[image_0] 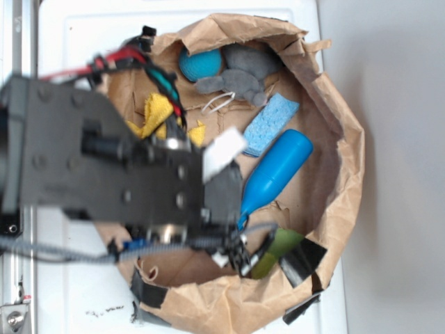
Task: Grab the green animal.
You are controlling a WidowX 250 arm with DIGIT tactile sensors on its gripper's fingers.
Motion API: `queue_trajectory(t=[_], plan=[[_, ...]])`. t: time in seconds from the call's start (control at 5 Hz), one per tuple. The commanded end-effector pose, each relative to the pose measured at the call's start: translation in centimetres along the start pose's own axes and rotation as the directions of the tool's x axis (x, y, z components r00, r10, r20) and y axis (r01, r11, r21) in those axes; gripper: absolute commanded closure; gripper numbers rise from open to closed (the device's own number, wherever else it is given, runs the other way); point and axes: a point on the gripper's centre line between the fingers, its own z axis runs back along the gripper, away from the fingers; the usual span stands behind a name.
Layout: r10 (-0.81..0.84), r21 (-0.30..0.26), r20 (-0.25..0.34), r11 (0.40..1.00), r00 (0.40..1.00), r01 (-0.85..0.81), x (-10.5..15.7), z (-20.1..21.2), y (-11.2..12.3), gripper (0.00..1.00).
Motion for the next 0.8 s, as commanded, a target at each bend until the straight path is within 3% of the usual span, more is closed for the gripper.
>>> queue_trajectory(t=[0.0, 0.4, 0.6], plan=[[0.015, -0.012, -0.004, 1.000, 1.000, -0.015, -0.9, -0.5, -1.8, 0.00], [0.143, -0.113, -0.039, 0.983, 0.989, -0.146, 1.7, 0.2, -4.0, 0.00], [0.171, -0.175, -0.025, 0.969, 0.985, -0.173, 2.4, 0.2, -4.5, 0.00]])
